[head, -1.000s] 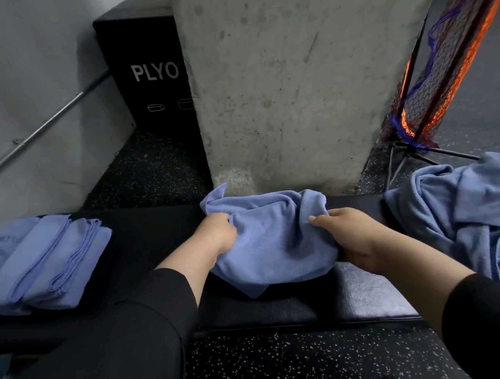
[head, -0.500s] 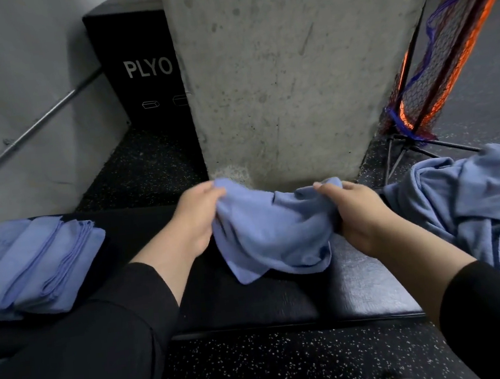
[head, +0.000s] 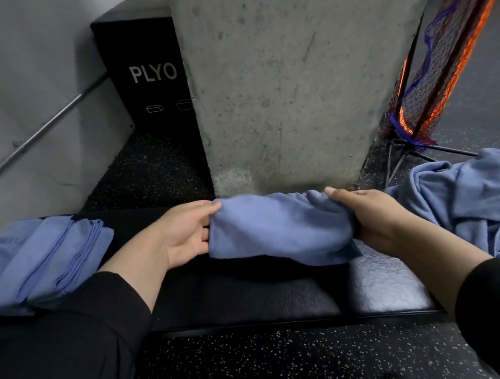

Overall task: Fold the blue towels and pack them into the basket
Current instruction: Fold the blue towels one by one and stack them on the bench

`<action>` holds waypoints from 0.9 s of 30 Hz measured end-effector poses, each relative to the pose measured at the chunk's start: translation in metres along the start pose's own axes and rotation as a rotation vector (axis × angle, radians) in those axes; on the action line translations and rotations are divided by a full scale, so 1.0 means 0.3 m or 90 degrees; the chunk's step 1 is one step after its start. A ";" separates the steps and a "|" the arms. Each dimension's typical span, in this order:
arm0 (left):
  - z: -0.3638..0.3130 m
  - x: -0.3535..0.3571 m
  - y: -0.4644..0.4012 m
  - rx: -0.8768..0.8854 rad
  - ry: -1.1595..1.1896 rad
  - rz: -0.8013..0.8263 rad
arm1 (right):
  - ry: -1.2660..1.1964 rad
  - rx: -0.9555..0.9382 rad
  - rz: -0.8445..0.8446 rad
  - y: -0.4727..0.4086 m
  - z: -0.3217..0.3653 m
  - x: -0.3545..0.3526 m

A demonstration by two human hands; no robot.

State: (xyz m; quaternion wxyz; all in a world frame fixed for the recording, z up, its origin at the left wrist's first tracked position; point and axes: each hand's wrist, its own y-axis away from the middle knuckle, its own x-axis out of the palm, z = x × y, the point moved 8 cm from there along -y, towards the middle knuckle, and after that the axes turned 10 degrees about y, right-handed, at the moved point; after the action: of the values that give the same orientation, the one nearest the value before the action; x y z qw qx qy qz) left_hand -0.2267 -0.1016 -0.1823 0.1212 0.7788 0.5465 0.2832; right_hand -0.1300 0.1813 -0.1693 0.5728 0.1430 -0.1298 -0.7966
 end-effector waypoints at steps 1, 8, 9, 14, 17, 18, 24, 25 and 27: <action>-0.004 -0.010 0.001 0.016 0.004 -0.018 | 0.017 -0.002 -0.004 0.000 -0.003 -0.001; -0.037 -0.099 0.012 0.086 0.053 -0.174 | 0.020 -0.012 0.022 0.004 0.001 -0.017; -0.034 -0.106 0.019 0.085 0.044 -0.188 | 0.039 -0.007 0.005 0.007 -0.004 -0.021; -0.063 -0.099 0.030 0.151 0.023 -0.211 | 0.040 -0.113 -0.213 -0.004 0.053 -0.120; -0.043 -0.093 0.037 0.139 -0.012 -0.223 | 0.077 -0.094 -0.225 -0.006 0.032 -0.135; -0.024 -0.088 0.038 0.122 -0.031 -0.211 | 0.100 -0.060 -0.192 -0.010 -0.003 -0.126; 0.072 -0.086 0.070 0.017 -0.138 -0.154 | 0.216 0.045 -0.093 0.023 -0.144 -0.079; 0.071 -0.098 0.076 0.022 -0.160 -0.165 | 0.240 0.042 -0.084 0.033 -0.148 -0.069; 0.067 -0.111 0.083 0.048 -0.212 -0.176 | 0.294 0.031 -0.075 0.050 -0.152 -0.052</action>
State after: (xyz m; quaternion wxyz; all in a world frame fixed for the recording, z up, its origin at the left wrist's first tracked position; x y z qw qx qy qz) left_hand -0.2039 -0.1392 -0.1965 0.2178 0.7366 0.6307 0.1107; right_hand -0.0950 0.1895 -0.2048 0.5361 0.3424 -0.0064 -0.7715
